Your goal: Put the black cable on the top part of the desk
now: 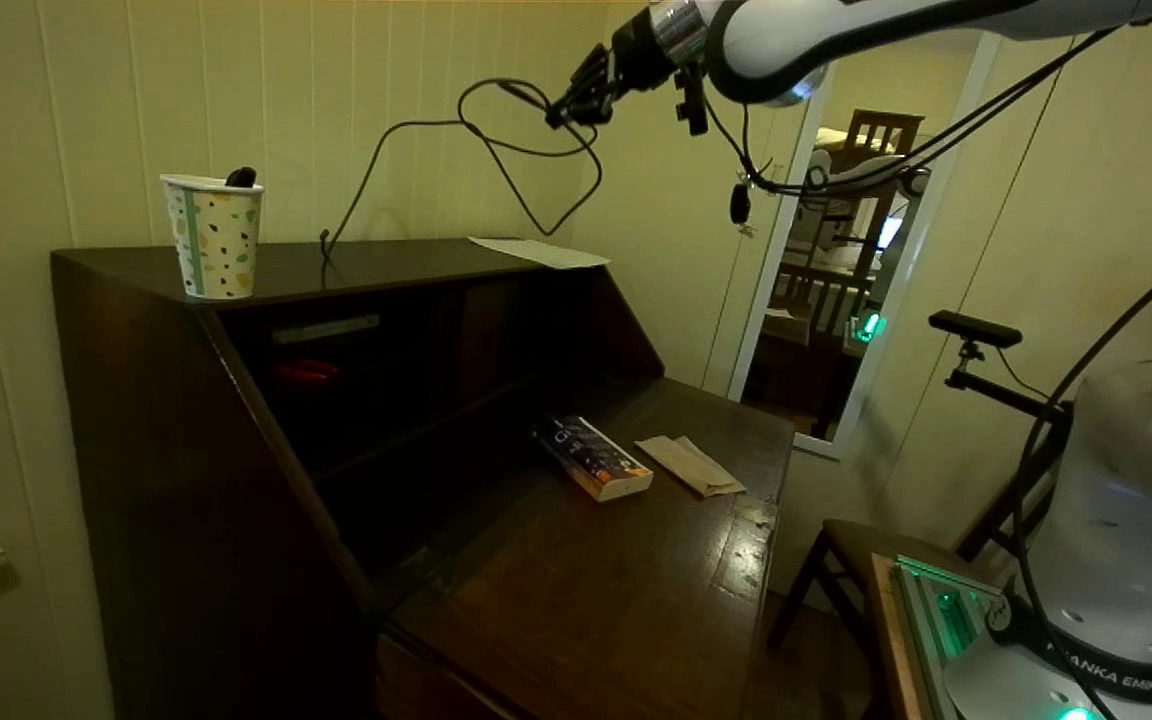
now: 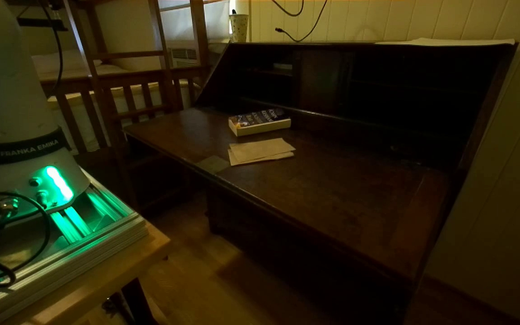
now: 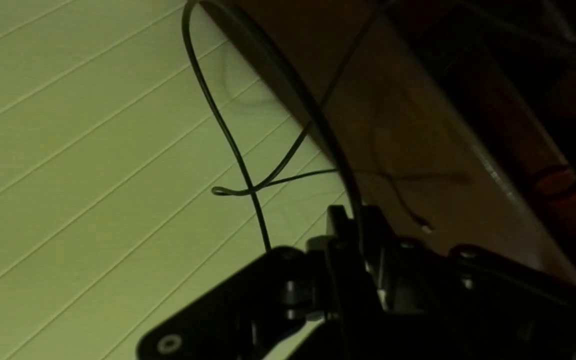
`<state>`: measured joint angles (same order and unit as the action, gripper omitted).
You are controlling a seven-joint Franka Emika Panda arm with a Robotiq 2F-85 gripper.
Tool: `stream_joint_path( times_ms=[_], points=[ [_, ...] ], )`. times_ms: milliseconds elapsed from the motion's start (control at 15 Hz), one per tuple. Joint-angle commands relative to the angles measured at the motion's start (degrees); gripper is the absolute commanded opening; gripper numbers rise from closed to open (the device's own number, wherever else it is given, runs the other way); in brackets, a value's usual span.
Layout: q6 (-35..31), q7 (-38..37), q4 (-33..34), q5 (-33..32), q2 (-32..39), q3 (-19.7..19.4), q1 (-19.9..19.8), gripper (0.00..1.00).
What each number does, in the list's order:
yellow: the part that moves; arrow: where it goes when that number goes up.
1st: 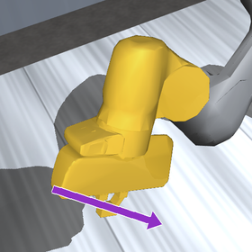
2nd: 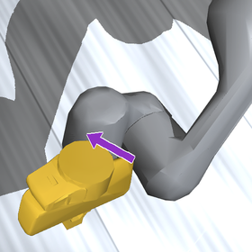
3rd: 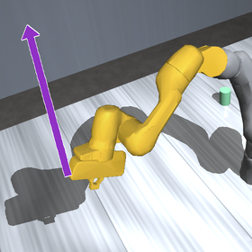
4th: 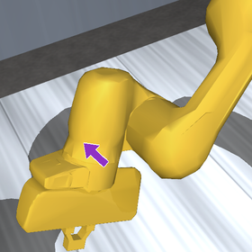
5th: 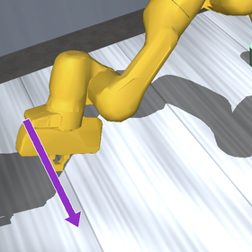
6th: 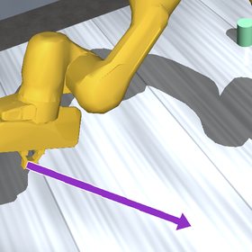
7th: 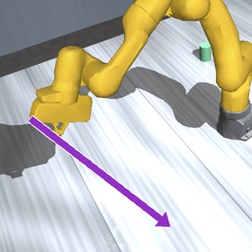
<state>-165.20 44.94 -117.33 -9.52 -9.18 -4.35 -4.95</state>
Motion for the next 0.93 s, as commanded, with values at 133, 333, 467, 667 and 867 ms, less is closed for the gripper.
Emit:
stream_joint_path(
  times_ms=[133,333,467,667,867],
  points=[
    [0.35,-5.15,9.21,-0.01,4.88,0.0,-0.27,0.11],
    [1.12,-6.82,14.85,0.11,9.51,0.12,-0.21,0.11],
    [1.13,-7.09,15.76,0.12,10.47,0.13,-0.21,0.11],
    [-1.47,-6.45,20.87,9.84,15.77,1.76,0.7,0.03],
    [-0.6,0.01,27.94,24.65,21.22,8.12,-0.58,0.03]
  ],
)
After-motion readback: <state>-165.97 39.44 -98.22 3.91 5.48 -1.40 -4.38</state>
